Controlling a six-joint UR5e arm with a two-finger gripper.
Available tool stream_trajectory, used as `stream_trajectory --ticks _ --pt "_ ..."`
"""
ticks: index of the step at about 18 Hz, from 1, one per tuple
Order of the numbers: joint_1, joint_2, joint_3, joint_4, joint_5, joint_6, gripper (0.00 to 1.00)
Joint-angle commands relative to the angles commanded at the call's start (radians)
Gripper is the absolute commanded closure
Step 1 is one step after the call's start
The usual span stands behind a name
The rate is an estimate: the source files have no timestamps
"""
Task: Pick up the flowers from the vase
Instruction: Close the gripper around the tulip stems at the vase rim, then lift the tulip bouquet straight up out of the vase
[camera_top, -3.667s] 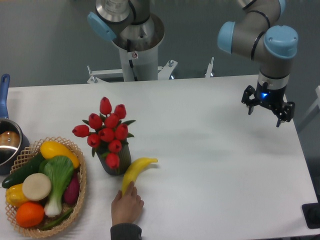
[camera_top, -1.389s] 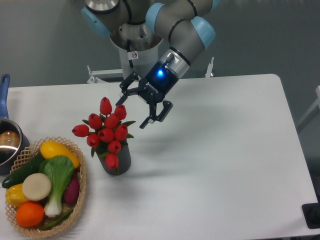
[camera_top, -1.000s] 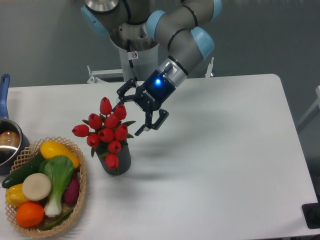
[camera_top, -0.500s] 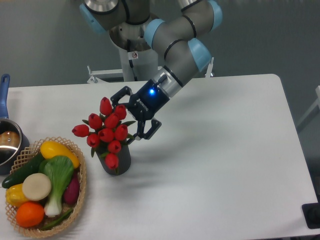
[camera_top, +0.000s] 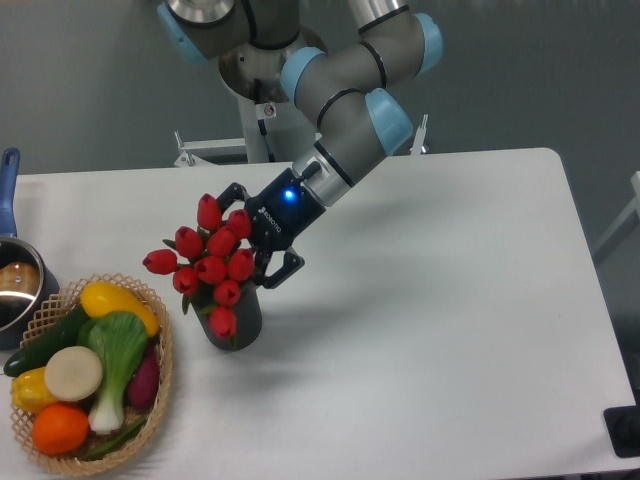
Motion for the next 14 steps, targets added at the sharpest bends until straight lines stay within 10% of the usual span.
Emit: stream_trajectory --ticks 14 --pt "-0.058 0.074 0.13 0.0 0.057 -0.345 1.0"
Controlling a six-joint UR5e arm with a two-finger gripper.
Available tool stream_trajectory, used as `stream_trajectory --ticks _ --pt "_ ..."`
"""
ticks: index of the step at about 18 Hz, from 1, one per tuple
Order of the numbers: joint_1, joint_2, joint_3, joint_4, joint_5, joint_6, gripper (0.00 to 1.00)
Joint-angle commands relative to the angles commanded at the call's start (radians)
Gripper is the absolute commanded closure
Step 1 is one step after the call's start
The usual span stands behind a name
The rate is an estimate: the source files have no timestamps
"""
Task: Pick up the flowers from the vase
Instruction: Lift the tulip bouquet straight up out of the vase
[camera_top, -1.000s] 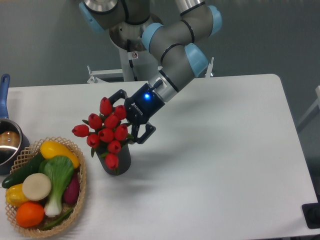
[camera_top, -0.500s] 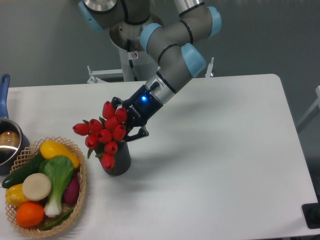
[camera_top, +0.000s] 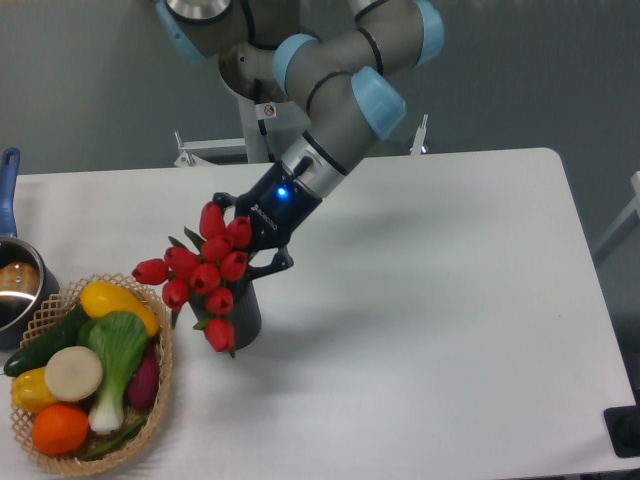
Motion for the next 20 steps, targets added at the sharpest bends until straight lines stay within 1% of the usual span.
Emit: stream_trajectory --ticks 2,4,8,11,16,20 --pt "0.003 0.008 0.003 -0.002 -0.023 -0.015 1.0" --pt "0.003 0.026 0.008 -0.002 -0.023 -0.041 1.0" --pt "0.006 0.067 0.041 -0.006 -0.025 -0.087 1.0" --pt "0.015 0.077 0.057 -0.006 -0.018 -0.097 1.0" --pt "0.035 0.083 0.101 -0.009 -0.011 -0.097 1.0" --pt "0.054 0.094 0.115 -0.008 -0.011 -0.097 1.0"
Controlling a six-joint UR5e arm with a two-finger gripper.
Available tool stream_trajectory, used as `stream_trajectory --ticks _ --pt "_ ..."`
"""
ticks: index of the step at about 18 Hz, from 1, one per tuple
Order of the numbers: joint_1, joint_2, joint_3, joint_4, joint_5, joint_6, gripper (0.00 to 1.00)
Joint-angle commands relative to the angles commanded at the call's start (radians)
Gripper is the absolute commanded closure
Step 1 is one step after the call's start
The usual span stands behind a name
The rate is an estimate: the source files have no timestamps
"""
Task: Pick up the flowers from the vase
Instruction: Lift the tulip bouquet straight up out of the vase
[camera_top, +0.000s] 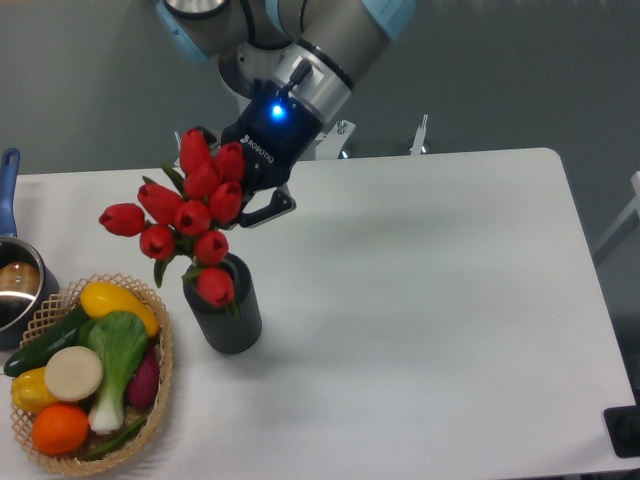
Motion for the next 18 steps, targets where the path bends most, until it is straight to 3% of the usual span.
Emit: stream_trajectory --ticks 4,12,18 --pt "0.011 0.017 0.049 -0.005 -0.005 -0.003 1.0" --pt "0.025 0.071 0.077 -0.005 0.0 -0.02 1.0" --pt "0.126 0.067 0.124 -0.003 0.044 -0.008 1.0"
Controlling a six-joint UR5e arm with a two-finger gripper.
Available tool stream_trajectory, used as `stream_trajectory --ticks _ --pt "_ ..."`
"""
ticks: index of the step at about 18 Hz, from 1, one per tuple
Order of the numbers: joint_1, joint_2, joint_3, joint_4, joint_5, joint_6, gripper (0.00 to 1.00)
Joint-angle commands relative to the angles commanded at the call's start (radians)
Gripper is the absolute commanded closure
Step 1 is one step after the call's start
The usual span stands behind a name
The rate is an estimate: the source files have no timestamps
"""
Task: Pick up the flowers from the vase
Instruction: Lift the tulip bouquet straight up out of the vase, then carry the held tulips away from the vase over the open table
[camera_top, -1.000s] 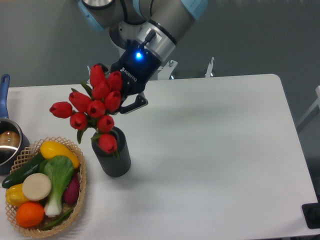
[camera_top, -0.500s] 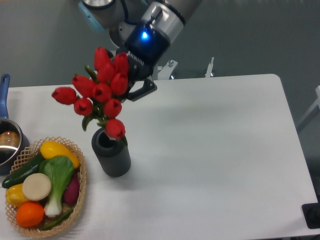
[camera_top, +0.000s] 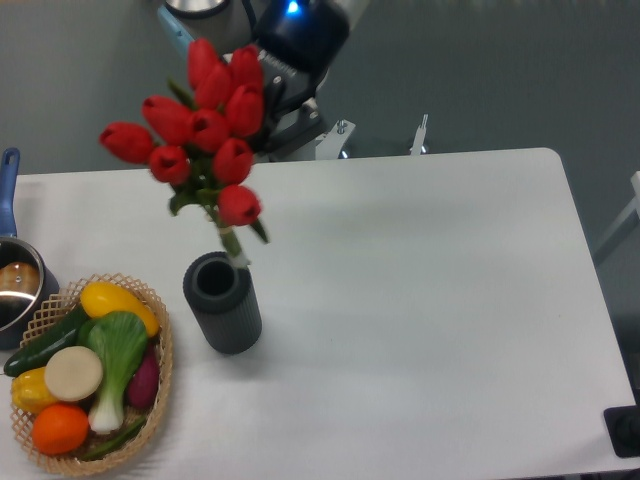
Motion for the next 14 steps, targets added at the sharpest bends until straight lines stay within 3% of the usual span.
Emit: stream_trajectory --ticks 5,9,14 --pt "0.068 -0.017 -0.003 0.0 0.058 0.018 1.0" --pt "0.092 -0.032 -0.017 -0.003 0.299 0.072 1.0" --pt "0.089 -0.104 -0.018 -0.058 0.563 0.09 1.0"
